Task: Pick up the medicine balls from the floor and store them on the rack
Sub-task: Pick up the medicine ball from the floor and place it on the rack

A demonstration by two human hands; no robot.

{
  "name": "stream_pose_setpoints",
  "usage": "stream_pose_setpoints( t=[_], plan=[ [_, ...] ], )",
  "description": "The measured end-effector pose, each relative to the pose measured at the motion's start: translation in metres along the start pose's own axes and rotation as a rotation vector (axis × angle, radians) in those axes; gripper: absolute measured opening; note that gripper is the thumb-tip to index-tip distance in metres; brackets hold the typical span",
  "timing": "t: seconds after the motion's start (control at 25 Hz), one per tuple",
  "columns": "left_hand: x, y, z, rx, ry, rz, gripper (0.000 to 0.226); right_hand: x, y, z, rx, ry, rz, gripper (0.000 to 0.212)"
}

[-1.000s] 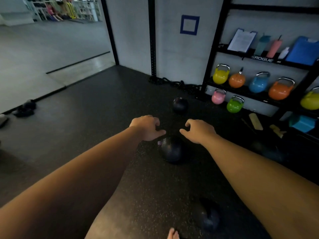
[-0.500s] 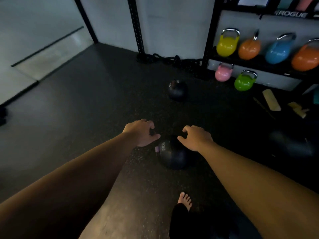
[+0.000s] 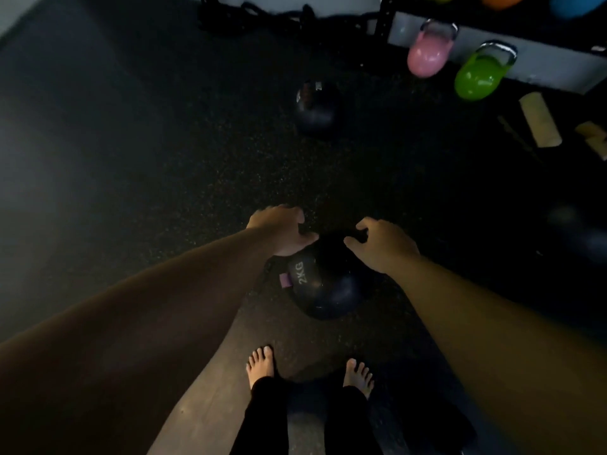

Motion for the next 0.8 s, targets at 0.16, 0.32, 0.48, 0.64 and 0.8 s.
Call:
stream_pose_setpoints(
  t=[0.16, 0.32, 0.48, 0.64, 0.8],
  plan=[
    [0.099, 0.093, 0.013, -0.163, -0.068, 0.086, 0.076, 0.084, 0.091, -0.053, 0.106, 0.09, 0.073, 0.064],
    [0.172, 0.197, 0.027, -0.296, -0.179, 0.154, 0.088, 0.155, 0.165, -0.109, 0.084, 0.152, 0.079, 0.073],
    [0.244, 0.283, 0.023, -0.401, -0.245, 0.185, 0.098, 0.221, 0.225, -0.151, 0.085, 0.182, 0.06, 0.082],
    [0.276, 0.333, 0.02, -0.539, -0.329, 0.25, 0.107, 0.258, 0.257, -0.168, 0.186, 0.231, 0.066, 0.094],
    [0.28, 0.359, 0.026, -0.828, -0.487, 0.337, 0.108, 0.272, 0.274, -0.181, 0.295, 0.285, 0.088, 0.108]
  ],
)
Point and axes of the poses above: each hand's wrist, its own x-axis towards the middle knuckle, its own y-axis out of the palm, z = x × y, the point moved 7 cm from there along x, towards the middle knuckle, and after that the axes turned 12 degrees about x, right-handed, at the moved point
